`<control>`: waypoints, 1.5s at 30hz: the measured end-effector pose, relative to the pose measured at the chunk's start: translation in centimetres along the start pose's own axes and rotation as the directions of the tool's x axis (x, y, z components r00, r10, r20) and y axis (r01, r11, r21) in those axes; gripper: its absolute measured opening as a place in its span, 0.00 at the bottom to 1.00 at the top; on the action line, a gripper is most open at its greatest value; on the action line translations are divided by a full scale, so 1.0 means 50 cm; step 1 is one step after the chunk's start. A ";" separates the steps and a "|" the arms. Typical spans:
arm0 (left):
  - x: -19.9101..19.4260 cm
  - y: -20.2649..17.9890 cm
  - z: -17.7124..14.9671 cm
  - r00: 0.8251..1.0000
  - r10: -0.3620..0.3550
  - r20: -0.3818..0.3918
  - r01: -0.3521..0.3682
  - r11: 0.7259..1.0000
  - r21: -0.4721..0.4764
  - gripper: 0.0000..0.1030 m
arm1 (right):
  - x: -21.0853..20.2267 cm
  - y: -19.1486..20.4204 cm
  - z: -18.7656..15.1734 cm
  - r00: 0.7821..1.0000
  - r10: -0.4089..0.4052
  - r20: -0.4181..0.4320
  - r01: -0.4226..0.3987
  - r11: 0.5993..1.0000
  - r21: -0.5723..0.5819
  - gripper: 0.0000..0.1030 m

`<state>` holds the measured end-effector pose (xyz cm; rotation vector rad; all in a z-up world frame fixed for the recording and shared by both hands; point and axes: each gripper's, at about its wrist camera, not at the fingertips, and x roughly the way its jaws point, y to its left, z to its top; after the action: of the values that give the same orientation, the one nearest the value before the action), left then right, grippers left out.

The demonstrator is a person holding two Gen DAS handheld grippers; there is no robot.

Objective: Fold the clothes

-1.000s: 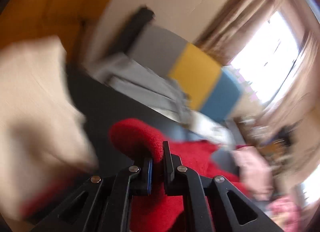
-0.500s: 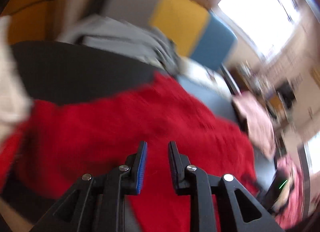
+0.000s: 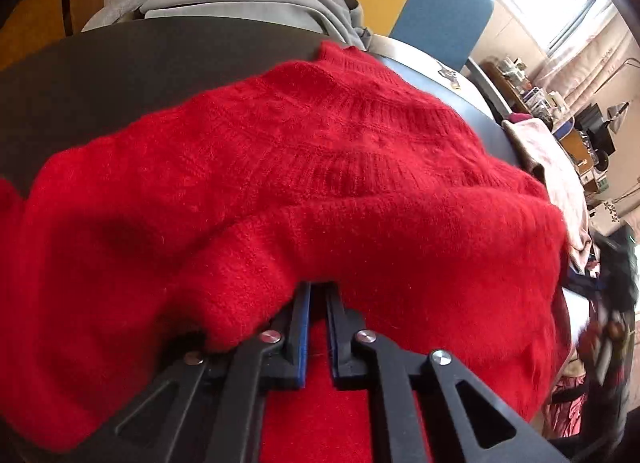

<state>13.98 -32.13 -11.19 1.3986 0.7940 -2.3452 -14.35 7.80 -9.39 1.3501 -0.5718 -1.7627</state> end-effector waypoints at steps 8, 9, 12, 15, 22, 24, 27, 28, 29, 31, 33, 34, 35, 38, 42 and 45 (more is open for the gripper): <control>-0.109 -0.080 0.023 0.979 -0.184 0.089 0.181 0.982 0.043 0.19 | 0.096 0.229 -0.220 0.886 0.407 -0.221 -0.447 0.876 -0.179 1.00; -0.120 -0.107 0.025 0.970 -0.233 0.070 0.227 0.970 0.083 0.19 | 0.119 0.253 -0.252 0.877 0.404 -0.259 -0.458 0.866 -0.201 1.00; -0.146 -0.191 0.029 0.966 -0.251 0.060 0.233 0.948 0.217 0.22 | 0.183 0.298 -0.334 0.880 0.329 -0.343 -0.424 0.868 -0.256 1.00; -0.140 -0.273 0.042 0.960 -0.280 0.024 0.260 0.918 0.299 0.24 | 0.150 0.291 -0.347 0.892 0.332 -0.305 -0.414 0.872 -0.261 1.00; -0.069 -0.485 0.098 0.949 -0.292 -0.118 0.313 0.829 0.463 0.34 | -0.077 0.161 -0.294 0.992 0.124 0.028 -0.111 0.950 -0.290 1.00; -0.035 -0.535 0.100 0.952 -0.260 -0.163 0.307 0.803 0.511 0.34 | -0.139 0.117 -0.271 0.985 -0.018 0.171 0.065 0.959 -0.275 1.00; 0.020 -0.575 0.104 0.950 -0.226 -0.217 0.308 0.800 0.515 0.34 | -0.169 0.073 -0.251 0.950 -0.201 0.241 0.263 0.929 -0.261 1.00; 0.033 -0.578 0.106 0.944 -0.234 -0.230 0.321 0.805 0.499 0.34 | -0.160 0.061 -0.246 0.942 -0.241 0.234 0.299 0.920 -0.255 1.00; 0.045 -0.580 0.107 0.939 -0.243 -0.243 0.334 0.810 0.482 0.34 | -0.148 0.050 -0.241 0.939 -0.263 0.223 0.317 0.912 -0.260 1.00; 0.058 -0.573 0.102 0.932 -0.254 -0.257 0.349 0.818 0.457 0.34 | -0.111 0.041 -0.236 0.917 -0.352 0.187 0.394 0.871 -0.294 1.00; 0.067 -0.563 0.100 0.927 -0.257 -0.274 0.358 0.825 0.437 0.34 | -0.068 0.033 -0.235 0.886 -0.433 0.164 0.463 0.812 -0.356 0.94; 0.071 -0.557 0.099 0.924 -0.255 -0.284 0.360 0.829 0.427 0.34 | -0.051 0.039 -0.245 0.864 -0.471 0.179 0.502 0.770 -0.394 0.91; 0.069 -0.550 0.096 0.924 -0.251 -0.288 0.358 0.834 0.421 0.34 | -0.039 0.045 -0.252 0.848 -0.493 0.195 0.526 0.740 -0.419 0.78; 0.056 -0.529 0.091 0.918 -0.260 -0.300 0.369 0.836 0.406 0.34 | -0.044 0.045 -0.259 0.896 -0.398 0.195 0.443 0.817 -0.370 0.19; 0.020 -0.497 0.086 0.882 -0.327 -0.340 0.445 0.816 0.368 0.38 | -0.060 0.032 -0.268 0.980 -0.102 0.170 0.133 0.974 -0.185 0.14; -0.008 -0.464 0.084 0.865 -0.357 -0.352 0.474 0.812 0.341 0.47 | -0.030 0.114 -0.310 0.985 0.059 0.160 -0.020 0.971 -0.238 0.15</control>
<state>-0.64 -16.00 -2.17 1.9273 0.7634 -2.8282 2.23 7.78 -9.19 1.0289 -0.4585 -1.8572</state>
